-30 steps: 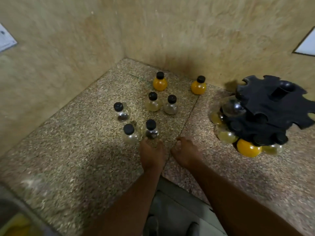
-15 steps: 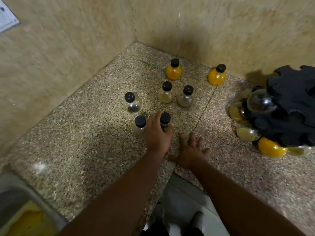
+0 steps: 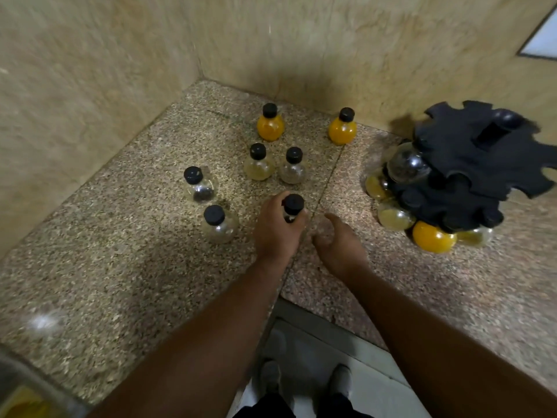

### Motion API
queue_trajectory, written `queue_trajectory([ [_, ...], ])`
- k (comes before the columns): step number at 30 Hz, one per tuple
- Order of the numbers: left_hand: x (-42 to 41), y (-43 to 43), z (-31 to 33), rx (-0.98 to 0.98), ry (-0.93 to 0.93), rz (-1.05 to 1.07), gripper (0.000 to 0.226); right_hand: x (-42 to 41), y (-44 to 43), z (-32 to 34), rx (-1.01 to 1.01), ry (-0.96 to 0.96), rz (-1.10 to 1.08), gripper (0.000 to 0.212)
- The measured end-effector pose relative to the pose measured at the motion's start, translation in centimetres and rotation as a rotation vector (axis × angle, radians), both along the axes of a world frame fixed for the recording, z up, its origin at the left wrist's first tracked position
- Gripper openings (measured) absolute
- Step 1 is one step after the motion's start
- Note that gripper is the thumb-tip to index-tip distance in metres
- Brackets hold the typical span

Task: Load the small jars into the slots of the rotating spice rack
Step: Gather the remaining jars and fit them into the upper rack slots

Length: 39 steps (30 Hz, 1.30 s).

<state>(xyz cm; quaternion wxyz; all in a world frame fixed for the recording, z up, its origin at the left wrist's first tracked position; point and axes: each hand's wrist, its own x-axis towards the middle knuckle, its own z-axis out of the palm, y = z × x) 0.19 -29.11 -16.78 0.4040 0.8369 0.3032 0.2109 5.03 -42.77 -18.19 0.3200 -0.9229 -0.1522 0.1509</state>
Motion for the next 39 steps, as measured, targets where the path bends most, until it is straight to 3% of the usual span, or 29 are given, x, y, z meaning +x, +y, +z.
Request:
queue_trajectory([
  [7, 3.3, -5.6, 2.9, -0.026, -0.066, -0.253, 0.051, 2.3, -5.6, 3.2, 0.405, 0.045, -0.488, 0.038],
  [11, 5.0, -9.0, 4.5, -0.042, -0.098, -0.398, 0.065, 3.9, -9.1, 5.3, 0.72, 0.061, -0.731, 0.029],
  [14, 6.3, -11.4, 5.9, -0.009, -0.121, -0.475, 0.06, 5.0, -11.5, 7.0, 0.873, 0.088, -0.825, 0.019],
  [17, 7.7, -13.1, 7.1, -0.016, -0.112, -0.544, 0.057, 6.3, -13.2, 8.9, 0.962, 0.13, -0.86, 0.029],
  [24, 10.9, -14.8, 8.3, 0.109, -0.075, -0.652, 0.052, 8.2, -14.9, 11.2, 1.075, 0.322, -0.888, 0.016],
  [28, 12.1, -16.0, 8.6, 0.13, -0.067, -0.646, 0.051, 8.5, -15.6, 12.0, 1.137, 0.325, -0.902, 0.01],
  [39, 13.5, -18.5, 9.1, 0.213, 0.013, -0.555, 0.054, 10.9, -17.3, 11.1, 0.984, 0.309, -0.787, 0.017],
])
